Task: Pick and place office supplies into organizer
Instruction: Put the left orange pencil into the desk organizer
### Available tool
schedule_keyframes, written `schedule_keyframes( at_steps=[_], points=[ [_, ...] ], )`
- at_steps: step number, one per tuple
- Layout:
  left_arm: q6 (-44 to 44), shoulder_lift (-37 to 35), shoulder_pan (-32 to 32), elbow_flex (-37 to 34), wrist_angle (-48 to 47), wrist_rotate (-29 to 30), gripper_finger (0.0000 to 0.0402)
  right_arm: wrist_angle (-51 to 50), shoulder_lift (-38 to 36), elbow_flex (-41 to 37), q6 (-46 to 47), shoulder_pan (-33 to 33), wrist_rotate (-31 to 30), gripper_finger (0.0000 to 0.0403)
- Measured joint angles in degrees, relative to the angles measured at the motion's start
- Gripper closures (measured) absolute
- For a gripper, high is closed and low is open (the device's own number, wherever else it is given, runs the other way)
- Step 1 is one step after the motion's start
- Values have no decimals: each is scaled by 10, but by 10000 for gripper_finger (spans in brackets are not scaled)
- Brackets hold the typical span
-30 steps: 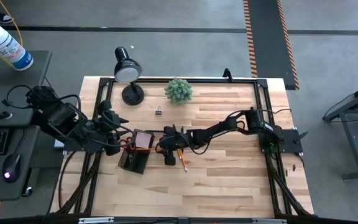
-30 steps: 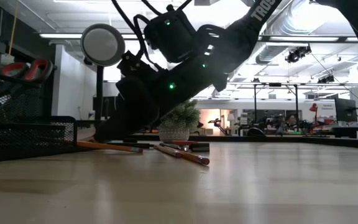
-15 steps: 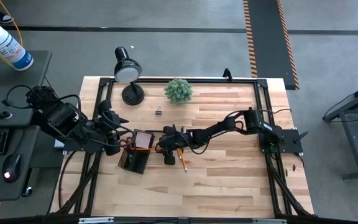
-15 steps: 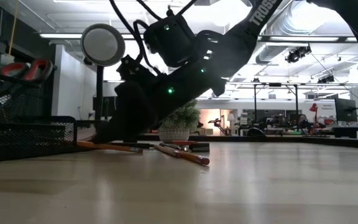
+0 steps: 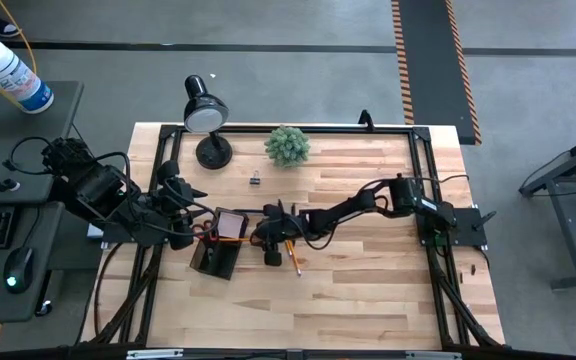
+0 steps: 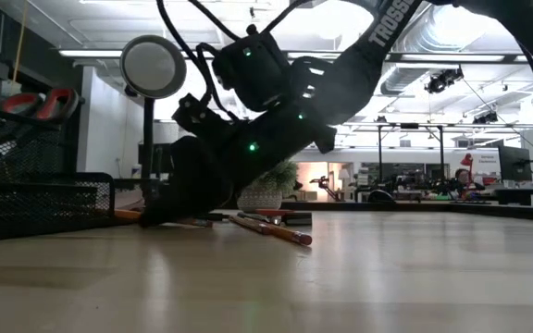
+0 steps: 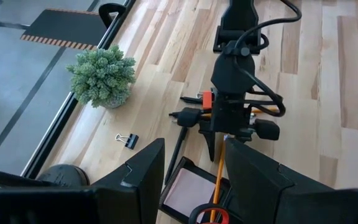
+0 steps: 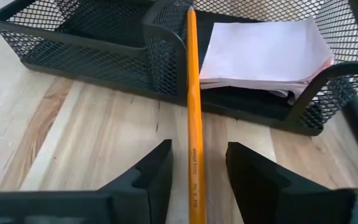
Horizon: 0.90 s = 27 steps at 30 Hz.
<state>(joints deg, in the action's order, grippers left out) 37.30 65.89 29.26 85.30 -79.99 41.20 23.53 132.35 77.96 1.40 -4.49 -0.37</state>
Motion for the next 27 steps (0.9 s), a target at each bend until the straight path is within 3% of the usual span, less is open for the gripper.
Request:
schedule_keyframes(
  at_steps=[3,9,27],
  points=[
    [0,0,0,0,0,0,247,1,0,0,-2,0,1,288],
    [0,0,0,0,0,0,247,-3,0,0,-17,1,-2,386],
    [0,0,0,0,-1,0,247,-100,-58,0,-65,8,-25,388]
  ],
)
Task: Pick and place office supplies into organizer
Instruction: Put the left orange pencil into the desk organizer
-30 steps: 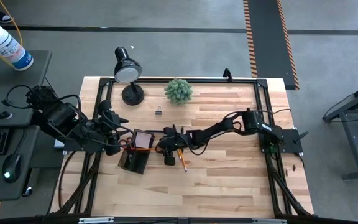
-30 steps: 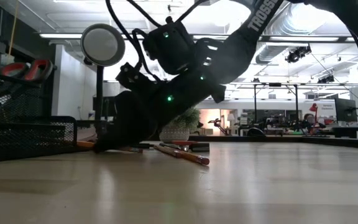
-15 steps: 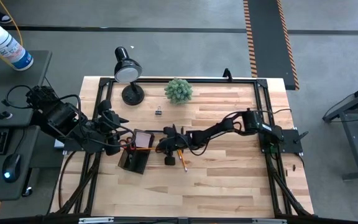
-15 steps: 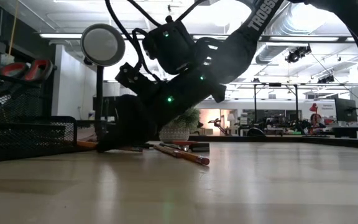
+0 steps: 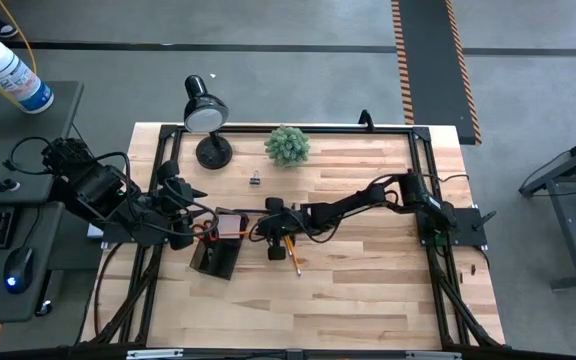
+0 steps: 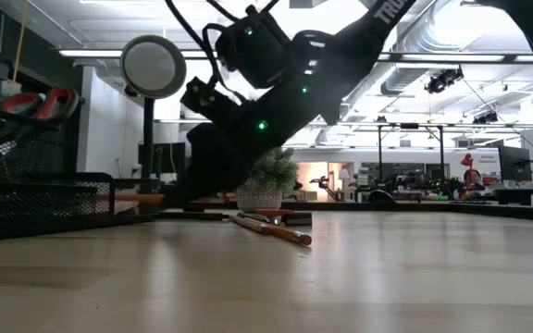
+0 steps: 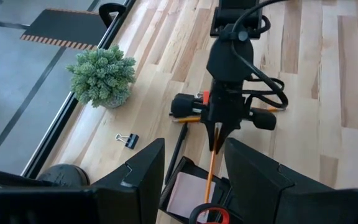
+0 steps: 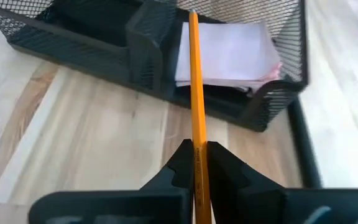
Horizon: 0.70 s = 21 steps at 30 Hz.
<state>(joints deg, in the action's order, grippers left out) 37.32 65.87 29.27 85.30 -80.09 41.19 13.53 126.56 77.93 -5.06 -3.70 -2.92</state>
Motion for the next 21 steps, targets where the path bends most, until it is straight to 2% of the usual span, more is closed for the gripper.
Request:
schedule_keyframes(
  at_steps=[6,14,16,21],
  points=[
    [0,0,0,0,0,-7,247,-67,-57,0,-54,-3,-21,388],
    [0,0,0,0,0,-7,247,-205,-143,0,-81,-2,-99,388],
    [1,0,0,0,0,-7,247,-265,-164,0,-79,-7,-139,388],
    [5,1,0,-4,6,4,247,-411,-208,-1,-50,-31,-291,388]
  ],
)
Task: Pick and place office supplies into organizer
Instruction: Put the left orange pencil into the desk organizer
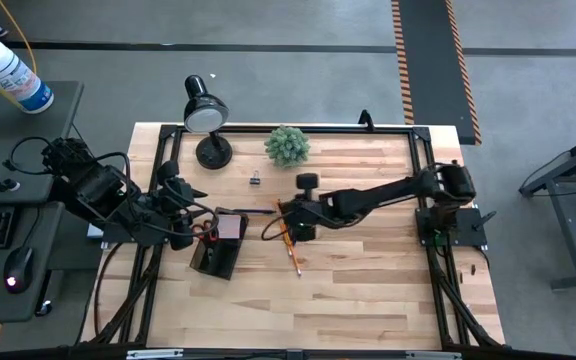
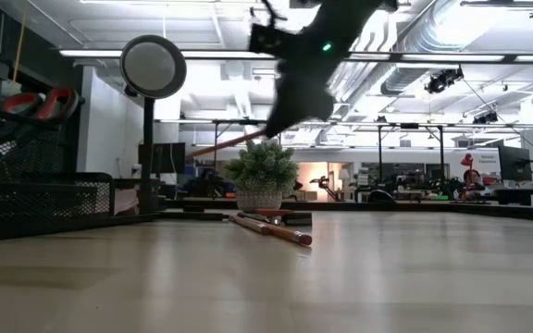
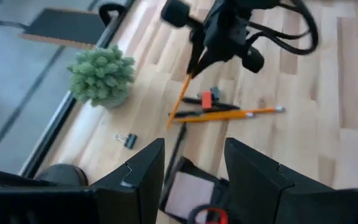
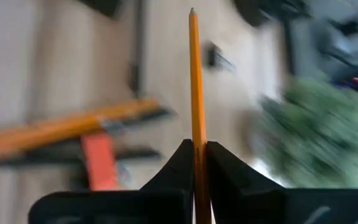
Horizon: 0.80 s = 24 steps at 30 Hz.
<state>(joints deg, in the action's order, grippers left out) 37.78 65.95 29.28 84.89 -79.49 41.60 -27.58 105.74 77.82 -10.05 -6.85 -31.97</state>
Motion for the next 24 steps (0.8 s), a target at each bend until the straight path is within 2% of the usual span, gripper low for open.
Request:
schedule_keyframes(
  at_steps=[3,6,9,11,15,18,21,24],
  points=[
    [0,2,0,-31,10,30,247,-36,-36,-19,31,-18,-75,388],
    [-1,2,0,-76,41,48,247,-13,-96,-88,71,-35,-123,388],
    [-13,3,0,-119,97,74,247,102,-169,-190,96,-49,-145,388],
    [-32,2,0,-143,150,101,247,246,-211,-266,93,-55,-138,388],
    [-105,2,0,-181,284,165,247,611,-247,-405,35,-59,-49,388],
    [-190,3,0,-209,413,191,247,826,-239,-470,-2,-51,30,388],
    [-260,2,0,-223,528,195,247,953,-230,-499,-33,-47,80,388],
    [-323,2,0,-242,632,193,247,1014,-221,-502,-61,-45,145,388]
  ],
)
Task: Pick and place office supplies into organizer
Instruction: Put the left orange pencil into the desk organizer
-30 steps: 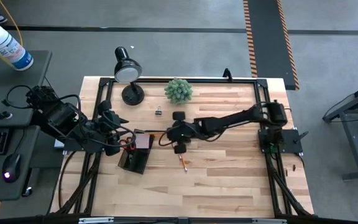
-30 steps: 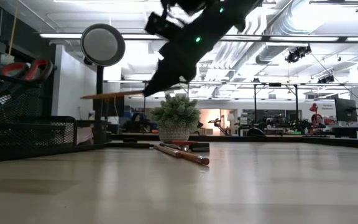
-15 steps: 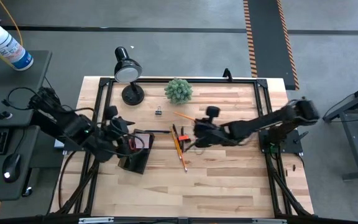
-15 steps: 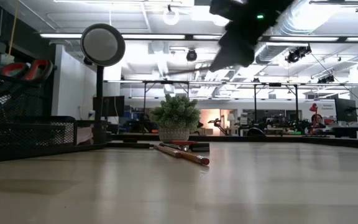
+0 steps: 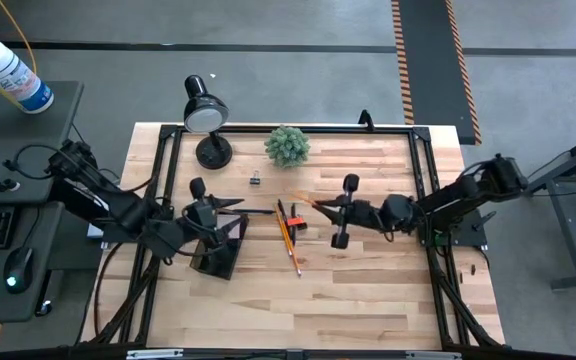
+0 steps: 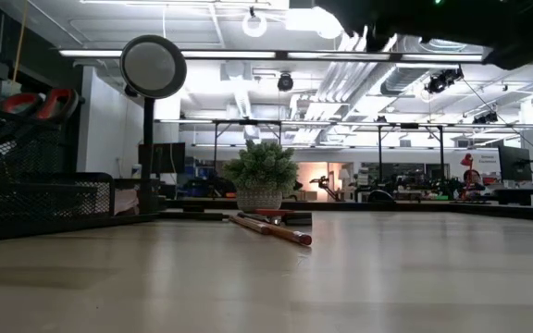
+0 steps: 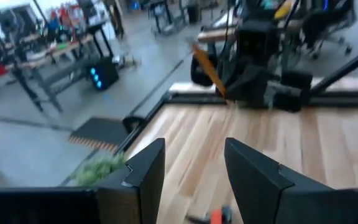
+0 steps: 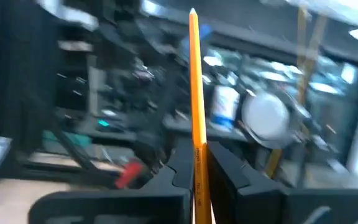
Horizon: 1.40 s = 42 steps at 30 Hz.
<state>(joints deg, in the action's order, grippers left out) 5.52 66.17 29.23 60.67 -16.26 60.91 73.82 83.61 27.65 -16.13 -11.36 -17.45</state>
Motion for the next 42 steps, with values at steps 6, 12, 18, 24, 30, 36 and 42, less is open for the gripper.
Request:
schedule_keyframes(
  at_steps=[6,12,18,24,30,36,42],
  points=[
    [-87,0,-24,-46,186,-67,247,8,27,39,-39,2,71,388],
    [-143,0,-78,-109,346,-174,247,8,69,83,-78,2,106,388],
    [-157,0,-118,-140,410,-273,247,6,95,123,-98,2,116,388],
    [-163,0,-129,-140,433,-356,247,-15,99,147,-99,5,116,388],
    [-177,0,-127,-140,440,-396,247,-20,99,155,-96,17,118,388],
    [-177,0,-128,-140,446,-393,247,-22,99,155,-84,24,131,388],
    [-187,0,-128,-140,465,-346,247,-28,99,155,-84,24,133,388]
  ],
)
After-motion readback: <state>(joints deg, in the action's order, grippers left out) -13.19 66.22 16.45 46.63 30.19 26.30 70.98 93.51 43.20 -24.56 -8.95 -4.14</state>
